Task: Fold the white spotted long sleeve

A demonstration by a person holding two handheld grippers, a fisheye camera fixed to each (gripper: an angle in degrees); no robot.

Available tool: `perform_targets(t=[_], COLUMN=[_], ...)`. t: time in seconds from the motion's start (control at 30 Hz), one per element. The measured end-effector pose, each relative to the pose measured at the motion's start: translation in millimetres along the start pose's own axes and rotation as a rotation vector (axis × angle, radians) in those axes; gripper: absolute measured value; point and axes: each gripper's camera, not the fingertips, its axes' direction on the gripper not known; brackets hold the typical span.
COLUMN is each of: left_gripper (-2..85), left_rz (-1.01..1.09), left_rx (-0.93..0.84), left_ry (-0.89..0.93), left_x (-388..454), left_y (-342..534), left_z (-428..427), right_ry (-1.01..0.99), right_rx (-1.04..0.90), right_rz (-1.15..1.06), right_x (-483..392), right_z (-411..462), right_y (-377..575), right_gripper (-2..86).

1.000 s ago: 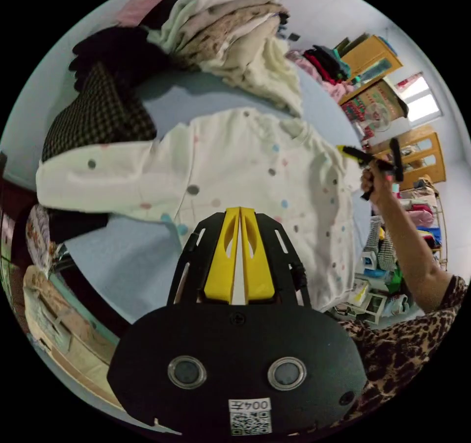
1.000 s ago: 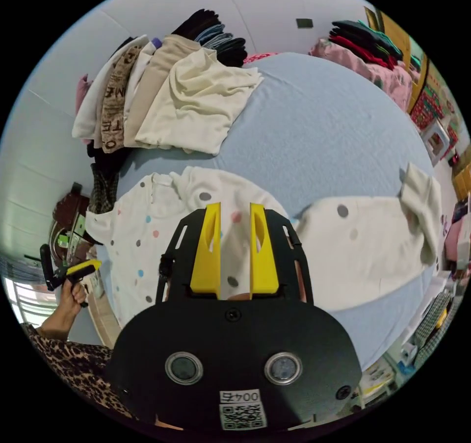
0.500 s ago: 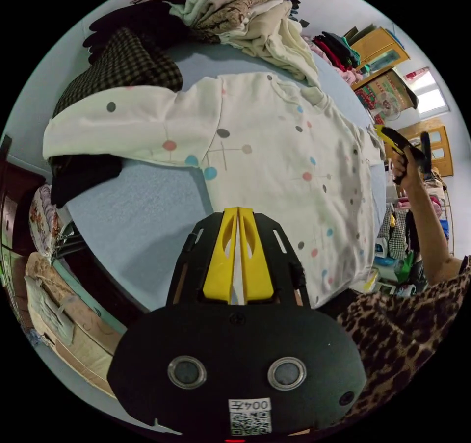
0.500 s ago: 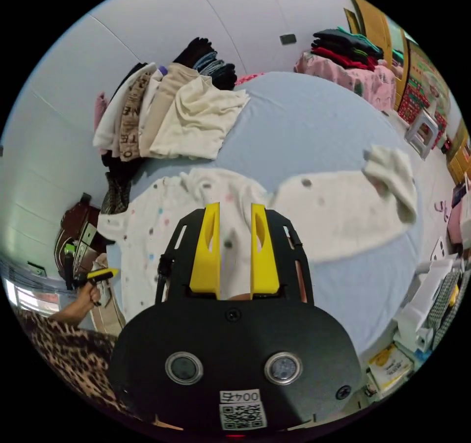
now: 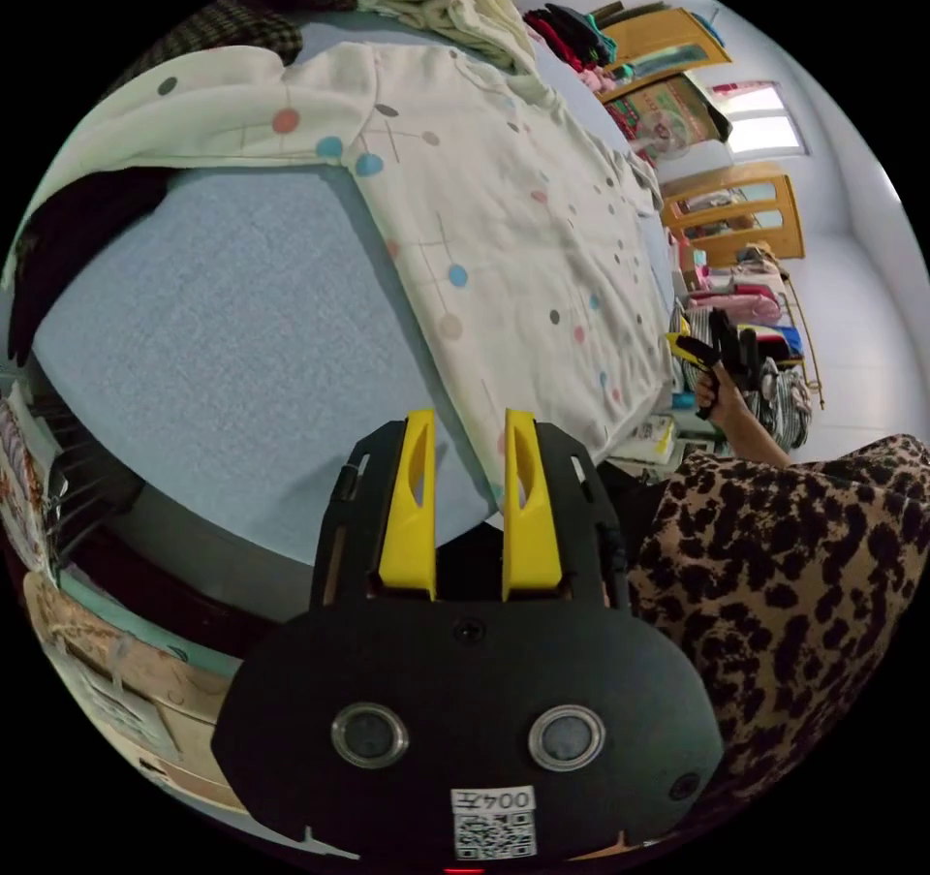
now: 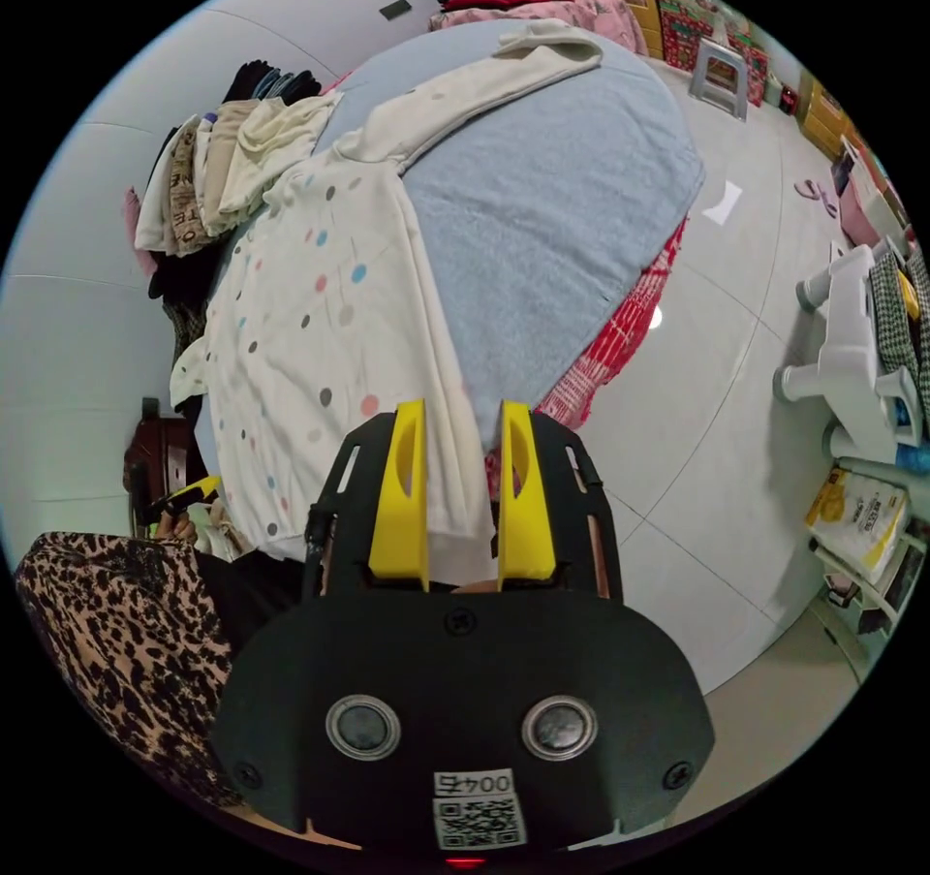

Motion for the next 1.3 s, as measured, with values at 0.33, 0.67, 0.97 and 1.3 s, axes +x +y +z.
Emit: perform_targets(t=[0.33, 0.67, 0.97, 1.3], left_gripper=[11.0, 11.4, 3.6, 2.2], left_rz=[-0.051, -0.100, -0.086, 0.408], left_rx=[0.058, 0.113, 0.150, 0.675], left_ry=[0.043, -0.035, 0.001, 0.373], left_x=[5, 10, 12, 19], left_y=[52, 74, 73, 107], left_z=[5, -26, -88, -422], right_ry=[-0.129, -0.099, -0.251, -0.589], right_rx=[-0.048, -0.072, 0.077, 0.629], right_rz=[-0.100, -0.158, -0.136, -0.535], right_x=[-11, -17, -56, -211], right_z=[-26, -60, -139, -351], right_y=[84, 153, 232, 385], right_gripper=[10.6, 8.8, 4.4, 3.9])
